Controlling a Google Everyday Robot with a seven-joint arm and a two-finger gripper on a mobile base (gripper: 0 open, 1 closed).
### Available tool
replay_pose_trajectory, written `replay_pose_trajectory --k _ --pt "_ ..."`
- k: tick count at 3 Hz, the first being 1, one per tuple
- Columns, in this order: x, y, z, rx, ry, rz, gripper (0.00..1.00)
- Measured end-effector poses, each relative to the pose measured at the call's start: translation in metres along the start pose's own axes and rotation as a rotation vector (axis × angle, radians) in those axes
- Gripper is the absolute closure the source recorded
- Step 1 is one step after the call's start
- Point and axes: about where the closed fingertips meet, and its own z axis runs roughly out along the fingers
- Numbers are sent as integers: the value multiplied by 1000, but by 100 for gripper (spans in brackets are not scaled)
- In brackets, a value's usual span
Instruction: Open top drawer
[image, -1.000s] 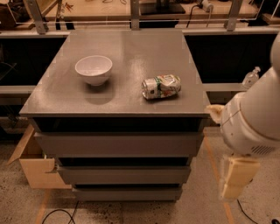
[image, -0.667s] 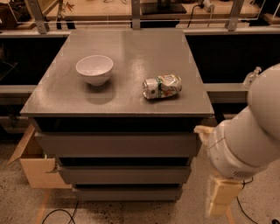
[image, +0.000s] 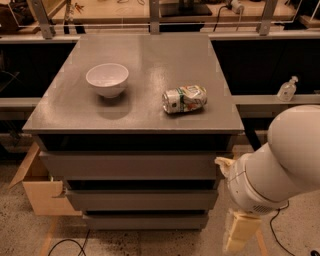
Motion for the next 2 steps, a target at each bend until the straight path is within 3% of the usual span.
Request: replay_pose_trajectory --k 1,2 --pt "-18 -6 25 19 2 -56 0" --pt "-38 -16 41 46 -52 -101 0"
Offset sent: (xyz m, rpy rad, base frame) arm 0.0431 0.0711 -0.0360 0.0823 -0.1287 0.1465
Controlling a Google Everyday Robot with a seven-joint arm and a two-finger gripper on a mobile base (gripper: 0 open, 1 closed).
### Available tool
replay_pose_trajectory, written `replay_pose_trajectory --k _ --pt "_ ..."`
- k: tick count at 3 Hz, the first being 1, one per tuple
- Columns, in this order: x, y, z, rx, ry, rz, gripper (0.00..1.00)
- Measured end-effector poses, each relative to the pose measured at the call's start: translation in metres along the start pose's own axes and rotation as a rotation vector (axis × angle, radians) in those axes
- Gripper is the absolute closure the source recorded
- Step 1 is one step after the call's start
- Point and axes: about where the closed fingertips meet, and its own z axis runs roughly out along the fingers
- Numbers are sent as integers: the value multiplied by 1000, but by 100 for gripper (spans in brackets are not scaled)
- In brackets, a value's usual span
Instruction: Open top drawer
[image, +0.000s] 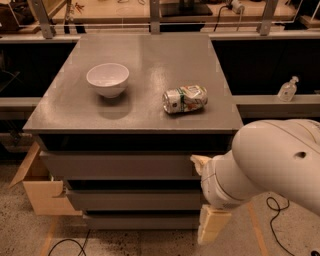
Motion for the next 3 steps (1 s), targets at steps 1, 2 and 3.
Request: replay_pose_trajectory --k 1,2,3 --pt "-17 -20 20 45 -60 -26 0" --pt "-29 -45 43 89 -86 -32 0" --pt "-30 -48 43 99 -88 -30 0"
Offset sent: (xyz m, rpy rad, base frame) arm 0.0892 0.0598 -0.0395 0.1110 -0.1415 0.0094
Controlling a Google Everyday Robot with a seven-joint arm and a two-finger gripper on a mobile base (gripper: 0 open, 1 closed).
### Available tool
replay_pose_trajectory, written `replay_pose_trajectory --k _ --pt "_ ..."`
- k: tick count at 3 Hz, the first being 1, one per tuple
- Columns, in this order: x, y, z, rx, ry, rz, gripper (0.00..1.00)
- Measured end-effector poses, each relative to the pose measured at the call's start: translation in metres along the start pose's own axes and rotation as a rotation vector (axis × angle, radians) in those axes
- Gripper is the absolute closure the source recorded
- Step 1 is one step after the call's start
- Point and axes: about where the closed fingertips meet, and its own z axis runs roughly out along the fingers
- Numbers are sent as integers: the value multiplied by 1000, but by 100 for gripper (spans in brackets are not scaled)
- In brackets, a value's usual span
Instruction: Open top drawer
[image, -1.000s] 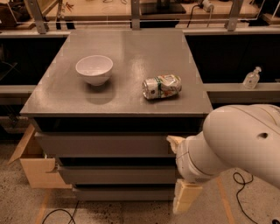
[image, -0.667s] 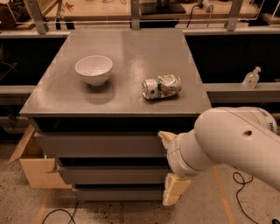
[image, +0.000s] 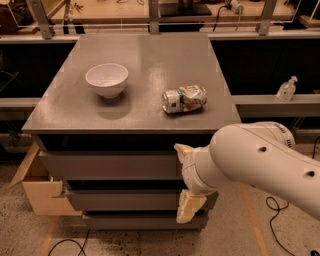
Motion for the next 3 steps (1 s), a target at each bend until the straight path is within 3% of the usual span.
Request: replay_pose_trajectory --k 1,3 --pt "1 -2 2 8 29 -8 0" --pt "34 -41 40 75 118 -19 0"
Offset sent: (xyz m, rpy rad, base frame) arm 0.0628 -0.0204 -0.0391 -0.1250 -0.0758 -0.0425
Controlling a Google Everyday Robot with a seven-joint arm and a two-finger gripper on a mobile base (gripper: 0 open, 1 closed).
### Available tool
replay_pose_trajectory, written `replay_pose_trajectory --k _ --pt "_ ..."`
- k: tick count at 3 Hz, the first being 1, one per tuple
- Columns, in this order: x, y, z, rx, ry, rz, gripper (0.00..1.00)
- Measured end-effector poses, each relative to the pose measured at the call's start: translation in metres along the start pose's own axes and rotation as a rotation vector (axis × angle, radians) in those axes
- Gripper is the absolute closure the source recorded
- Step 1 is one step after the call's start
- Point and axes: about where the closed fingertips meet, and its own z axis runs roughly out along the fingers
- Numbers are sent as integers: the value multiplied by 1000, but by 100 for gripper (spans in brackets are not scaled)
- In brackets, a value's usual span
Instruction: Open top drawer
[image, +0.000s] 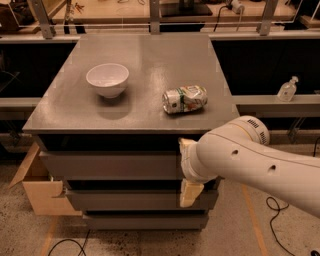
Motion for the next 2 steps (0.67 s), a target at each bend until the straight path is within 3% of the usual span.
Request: replay_pose_trajectory --k 2 --pt "11 -17 21 39 45 0 0"
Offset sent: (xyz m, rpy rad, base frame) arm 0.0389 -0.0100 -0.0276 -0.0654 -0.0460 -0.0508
